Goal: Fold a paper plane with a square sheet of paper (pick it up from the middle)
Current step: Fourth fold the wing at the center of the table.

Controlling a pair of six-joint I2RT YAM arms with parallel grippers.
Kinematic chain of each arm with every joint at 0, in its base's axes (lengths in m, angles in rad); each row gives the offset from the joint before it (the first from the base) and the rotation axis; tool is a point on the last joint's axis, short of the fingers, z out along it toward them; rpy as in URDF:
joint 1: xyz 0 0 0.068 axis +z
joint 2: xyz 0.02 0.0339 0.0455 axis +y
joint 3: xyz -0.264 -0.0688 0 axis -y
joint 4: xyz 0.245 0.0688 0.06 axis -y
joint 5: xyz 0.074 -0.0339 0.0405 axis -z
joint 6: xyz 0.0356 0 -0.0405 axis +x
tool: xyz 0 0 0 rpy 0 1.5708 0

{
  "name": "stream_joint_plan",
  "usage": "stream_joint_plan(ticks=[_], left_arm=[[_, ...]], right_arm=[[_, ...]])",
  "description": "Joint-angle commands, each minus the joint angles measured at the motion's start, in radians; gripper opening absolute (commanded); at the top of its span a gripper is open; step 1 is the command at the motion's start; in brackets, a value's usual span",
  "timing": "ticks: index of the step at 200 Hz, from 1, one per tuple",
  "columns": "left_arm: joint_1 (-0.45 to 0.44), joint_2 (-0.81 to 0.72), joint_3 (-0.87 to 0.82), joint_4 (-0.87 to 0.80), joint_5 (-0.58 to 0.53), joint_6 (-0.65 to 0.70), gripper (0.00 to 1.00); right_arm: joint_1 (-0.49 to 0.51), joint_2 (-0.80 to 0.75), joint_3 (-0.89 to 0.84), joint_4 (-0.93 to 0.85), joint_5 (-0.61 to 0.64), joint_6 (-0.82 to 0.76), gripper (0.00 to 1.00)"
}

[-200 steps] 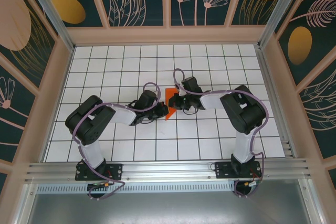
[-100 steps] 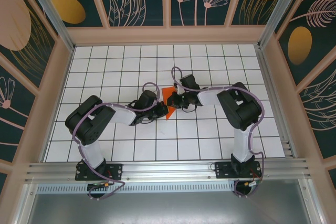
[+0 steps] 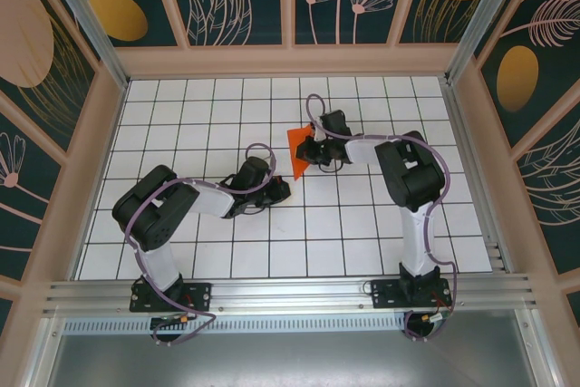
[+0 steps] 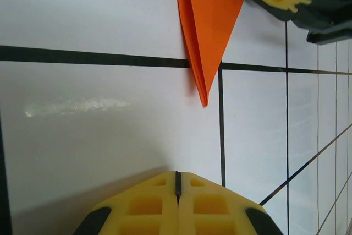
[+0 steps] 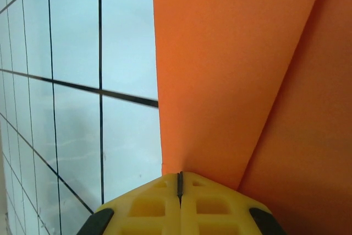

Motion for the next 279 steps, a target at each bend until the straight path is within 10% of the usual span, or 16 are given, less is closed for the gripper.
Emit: stream_joint_plan(ticks=[1, 155, 279], left_arm=[[-0.005, 0.001, -0.038, -0.139, 0.005, 0.035, 0.00], [-0.018, -0.055, -0.078, 0.094, 0.054, -0.028, 0.00], [-0.037, 0.000, -0.034, -0.217, -0.082, 0.020, 0.00]], right_arm=[[0.001, 0.026, -0.011, -0.040, 0.051, -0.008, 0.02], [0.181, -0.193, -0.369, 0.188, 0.066, 0.361, 0.02], [0.186, -0.261, -0.365, 0.204, 0.033, 0.114, 0.04]])
